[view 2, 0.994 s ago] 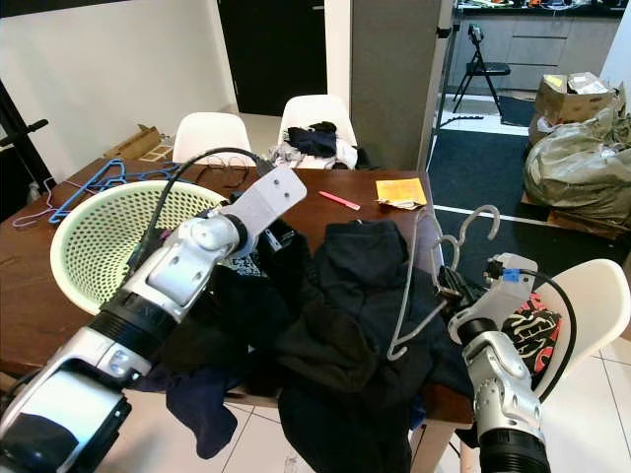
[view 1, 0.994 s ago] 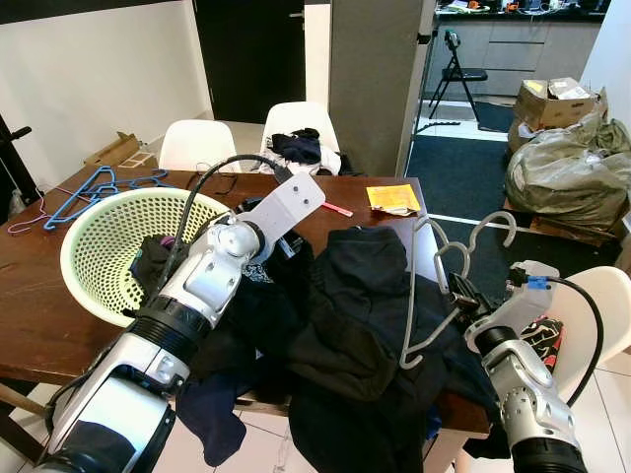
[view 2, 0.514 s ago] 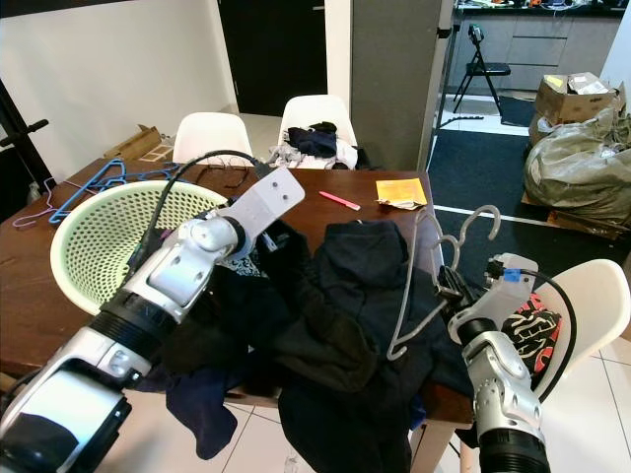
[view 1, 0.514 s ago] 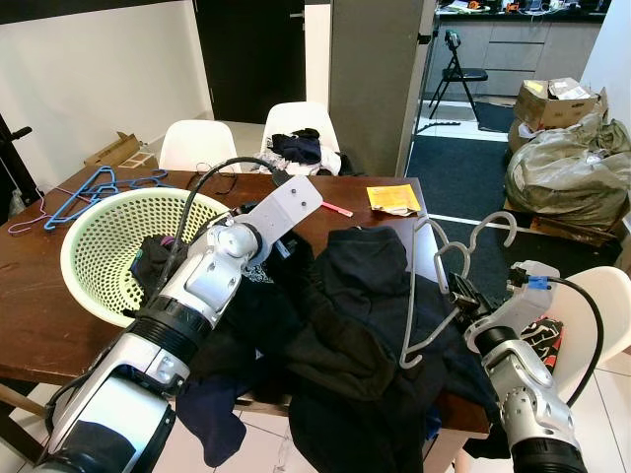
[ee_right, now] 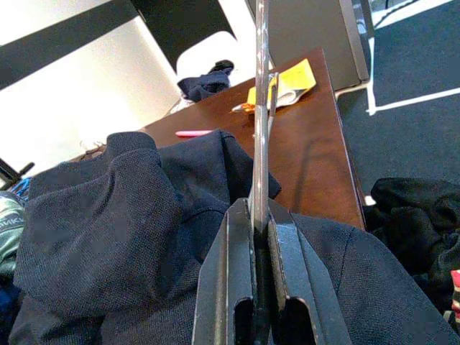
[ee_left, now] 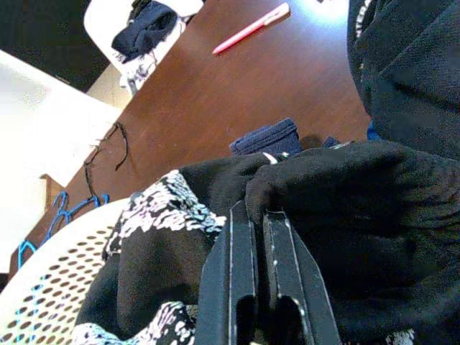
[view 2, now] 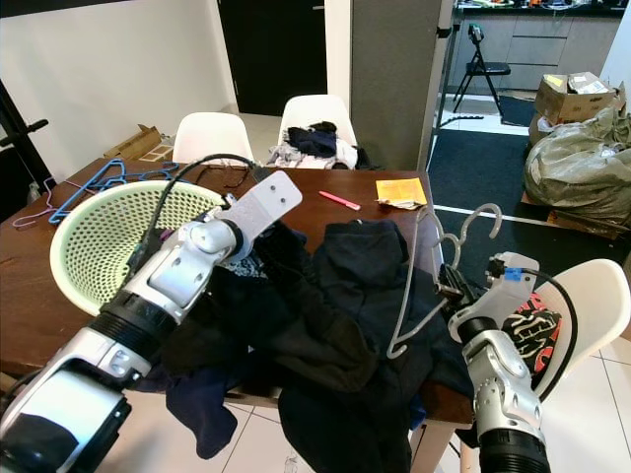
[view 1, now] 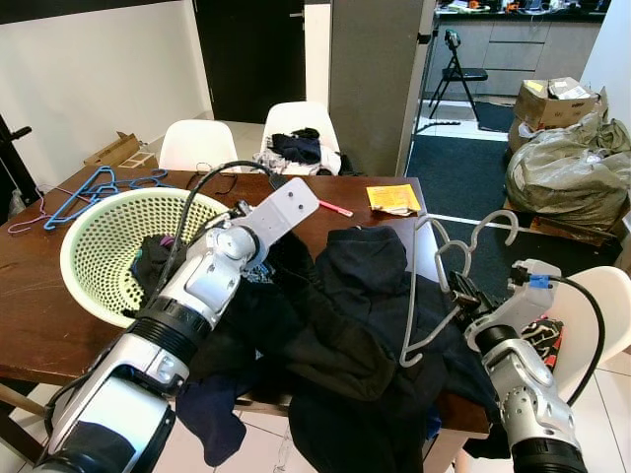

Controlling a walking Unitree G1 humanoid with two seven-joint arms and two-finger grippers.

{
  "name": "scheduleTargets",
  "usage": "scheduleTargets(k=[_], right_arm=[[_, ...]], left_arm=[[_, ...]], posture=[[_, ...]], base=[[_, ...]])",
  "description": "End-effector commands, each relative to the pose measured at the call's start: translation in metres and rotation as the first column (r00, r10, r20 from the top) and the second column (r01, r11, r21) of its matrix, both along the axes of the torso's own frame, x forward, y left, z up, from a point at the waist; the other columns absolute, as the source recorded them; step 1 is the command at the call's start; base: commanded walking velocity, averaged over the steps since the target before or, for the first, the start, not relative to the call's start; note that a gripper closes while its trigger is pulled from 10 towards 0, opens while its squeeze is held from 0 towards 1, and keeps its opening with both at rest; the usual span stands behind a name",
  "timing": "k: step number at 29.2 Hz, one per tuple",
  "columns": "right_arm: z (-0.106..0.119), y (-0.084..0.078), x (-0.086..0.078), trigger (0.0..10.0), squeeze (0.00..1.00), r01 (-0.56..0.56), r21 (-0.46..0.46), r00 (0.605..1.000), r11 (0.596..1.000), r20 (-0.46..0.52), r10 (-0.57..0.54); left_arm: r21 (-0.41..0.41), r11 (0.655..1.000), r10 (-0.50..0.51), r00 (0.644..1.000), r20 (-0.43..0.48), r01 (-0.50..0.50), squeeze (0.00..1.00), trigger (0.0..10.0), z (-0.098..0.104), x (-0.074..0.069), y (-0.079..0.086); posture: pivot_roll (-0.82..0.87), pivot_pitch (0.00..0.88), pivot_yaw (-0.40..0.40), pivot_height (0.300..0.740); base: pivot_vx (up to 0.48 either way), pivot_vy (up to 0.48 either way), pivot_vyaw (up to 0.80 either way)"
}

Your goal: Hang hanger

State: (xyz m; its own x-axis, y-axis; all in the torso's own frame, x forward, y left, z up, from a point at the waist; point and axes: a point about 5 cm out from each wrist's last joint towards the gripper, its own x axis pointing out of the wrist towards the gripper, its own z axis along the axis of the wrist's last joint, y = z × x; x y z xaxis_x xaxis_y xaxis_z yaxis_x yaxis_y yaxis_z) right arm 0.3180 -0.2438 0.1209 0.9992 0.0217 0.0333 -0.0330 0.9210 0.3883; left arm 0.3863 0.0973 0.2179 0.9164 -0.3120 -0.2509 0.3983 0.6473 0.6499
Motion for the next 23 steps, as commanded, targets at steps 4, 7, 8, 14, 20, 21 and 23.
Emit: scheduleTargets(k=[4,7,8,14,20,21,23], right_arm=[[-0.001,0.000,-0.001,10.0,0.00,0.007,0.022,1.000,1.000,-0.004,-0.007],[-0.001,0.000,-0.001,10.0,0.00,0.008,0.024,1.000,1.000,-0.003,-0.008],[-0.001,0.000,-0.001,10.0,0.00,0.008,0.025,1.000,1.000,-0.003,-0.008],[0.000,-0.001,0.000,10.0,0.00,0.007,0.035,1.000,0.999,0.002,-0.007],[0.001,-0.001,0.001,10.0,0.00,0.001,0.053,1.000,0.999,0.011,-0.002],[0.001,-0.001,0.002,10.0,0.00,0.001,0.057,1.000,0.998,0.012,-0.002],[0.001,-0.001,0.002,10.0,0.00,0.001,0.060,1.000,0.998,0.013,-0.002]], left_arm=[[-0.023,0.998,0.053,0.998,0.034,-0.052,0.00,0.0,0.001,0.002,0.014],[-0.090,0.995,0.036,0.998,0.058,-0.031,0.00,0.0,0.008,0.000,0.011],[-0.138,0.990,0.025,0.997,0.074,-0.015,0.00,0.0,0.012,-0.002,0.008],[-0.440,0.863,-0.145,0.956,0.253,0.247,0.00,0.0,0.059,-0.032,-0.028],[-0.610,0.569,-0.313,0.831,0.460,0.552,0.00,6.1,0.117,-0.081,-0.061],[-0.620,0.531,-0.328,0.814,0.479,0.578,0.00,6.1,0.123,-0.087,-0.064],[-0.626,0.505,-0.339,0.803,0.489,0.594,0.00,10.0,0.128,-0.090,-0.068]], posture=[[-0.04,0.000,0.028,0.740],[-0.04,0.000,0.028,0.740],[-0.04,0.000,0.028,0.740],[-0.04,0.000,0.024,0.740],[-0.03,0.000,0.020,0.740],[-0.03,0.000,0.020,0.740],[-0.03,0.000,0.020,0.740]], base=[[0.000,0.000,0.00],[0.000,0.000,0.00],[0.000,0.000,0.00],[0.000,0.000,0.00],[-0.224,0.000,0.00],[-0.428,0.000,0.00],[-0.480,0.000,0.00]])
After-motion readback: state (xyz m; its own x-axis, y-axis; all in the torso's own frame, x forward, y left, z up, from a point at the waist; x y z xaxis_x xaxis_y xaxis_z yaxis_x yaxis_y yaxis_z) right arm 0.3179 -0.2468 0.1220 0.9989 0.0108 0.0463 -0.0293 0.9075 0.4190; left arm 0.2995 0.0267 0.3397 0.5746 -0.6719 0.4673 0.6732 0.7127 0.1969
